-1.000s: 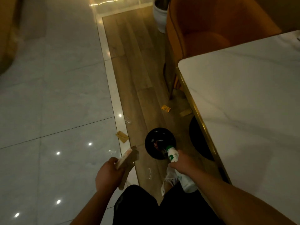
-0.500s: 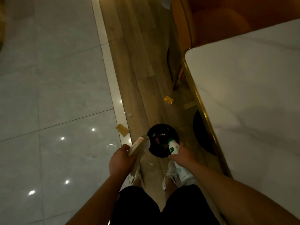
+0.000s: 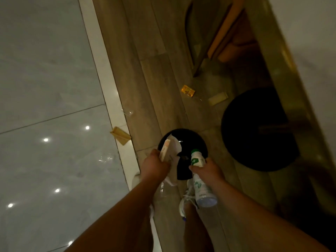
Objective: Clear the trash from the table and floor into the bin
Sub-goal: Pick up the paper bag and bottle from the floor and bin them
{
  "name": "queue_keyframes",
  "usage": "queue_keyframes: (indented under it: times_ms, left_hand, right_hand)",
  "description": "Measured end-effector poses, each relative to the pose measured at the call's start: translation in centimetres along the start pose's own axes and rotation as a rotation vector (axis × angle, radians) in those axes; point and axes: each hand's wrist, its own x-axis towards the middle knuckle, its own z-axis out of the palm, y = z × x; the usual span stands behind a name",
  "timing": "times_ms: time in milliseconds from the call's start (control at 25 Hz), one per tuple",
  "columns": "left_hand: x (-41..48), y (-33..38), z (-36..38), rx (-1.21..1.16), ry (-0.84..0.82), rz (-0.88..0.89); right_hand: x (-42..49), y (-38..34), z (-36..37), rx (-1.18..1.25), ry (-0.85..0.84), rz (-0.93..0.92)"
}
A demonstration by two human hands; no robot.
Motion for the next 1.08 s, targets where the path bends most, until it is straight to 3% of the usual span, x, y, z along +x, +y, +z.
queue_keyframes:
  times_ms: [440, 1080]
  left_hand:
    - [6.4, -0.5, 6.2, 0.021, -0.122, -0.002]
    - [-2.2, -0.9, -1.6, 0.223, -0.133, 0.109]
  right_hand:
    - [9.3, 1.7, 2.8, 0.153, 0.015, 0.02]
    - [-0.1, 0.9, -0.3, 0.092, -0.024, -0.065]
